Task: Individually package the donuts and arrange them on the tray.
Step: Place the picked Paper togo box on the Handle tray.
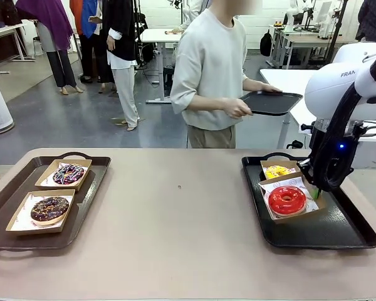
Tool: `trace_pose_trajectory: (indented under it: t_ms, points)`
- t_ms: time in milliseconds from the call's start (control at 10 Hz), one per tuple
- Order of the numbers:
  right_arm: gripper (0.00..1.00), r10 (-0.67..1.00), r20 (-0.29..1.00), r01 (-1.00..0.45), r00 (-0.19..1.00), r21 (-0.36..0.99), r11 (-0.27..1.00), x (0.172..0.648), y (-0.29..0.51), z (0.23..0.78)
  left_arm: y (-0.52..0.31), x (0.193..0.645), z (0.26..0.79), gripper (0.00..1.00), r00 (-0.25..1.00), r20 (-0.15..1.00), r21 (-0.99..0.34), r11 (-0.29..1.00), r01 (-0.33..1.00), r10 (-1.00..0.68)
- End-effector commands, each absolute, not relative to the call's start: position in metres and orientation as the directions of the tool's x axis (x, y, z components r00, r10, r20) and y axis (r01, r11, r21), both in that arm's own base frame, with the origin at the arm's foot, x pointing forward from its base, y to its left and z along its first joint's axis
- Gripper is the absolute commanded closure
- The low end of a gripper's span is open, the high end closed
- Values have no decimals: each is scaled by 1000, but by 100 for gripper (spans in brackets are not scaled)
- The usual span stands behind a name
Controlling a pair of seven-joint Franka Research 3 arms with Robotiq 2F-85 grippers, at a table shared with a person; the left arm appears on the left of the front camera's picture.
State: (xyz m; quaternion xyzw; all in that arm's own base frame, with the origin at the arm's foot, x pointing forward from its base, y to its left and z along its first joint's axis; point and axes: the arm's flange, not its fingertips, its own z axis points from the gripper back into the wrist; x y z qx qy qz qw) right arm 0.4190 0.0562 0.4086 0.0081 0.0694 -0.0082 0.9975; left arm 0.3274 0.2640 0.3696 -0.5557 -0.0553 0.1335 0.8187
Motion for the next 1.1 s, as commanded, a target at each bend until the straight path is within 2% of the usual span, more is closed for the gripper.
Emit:
trace_pose_trajectory:
  t_ms: [0, 900, 1000]
  points:
    - [99, 12, -116, -7, 993, 43, 999, 418, 57, 399, 265, 326, 372, 0, 957, -54, -925, 347, -155, 284]
    - [99, -37, -153, 46, 988, 60, 997, 429, 54, 362, 265, 326, 372, 0, 957, -54, -925, 347, -155, 284]
    - [71, -34, -164, 45, 986, 64, 997, 429, 54, 362, 265, 326, 372, 0, 957, -54, -925, 347, -155, 284]
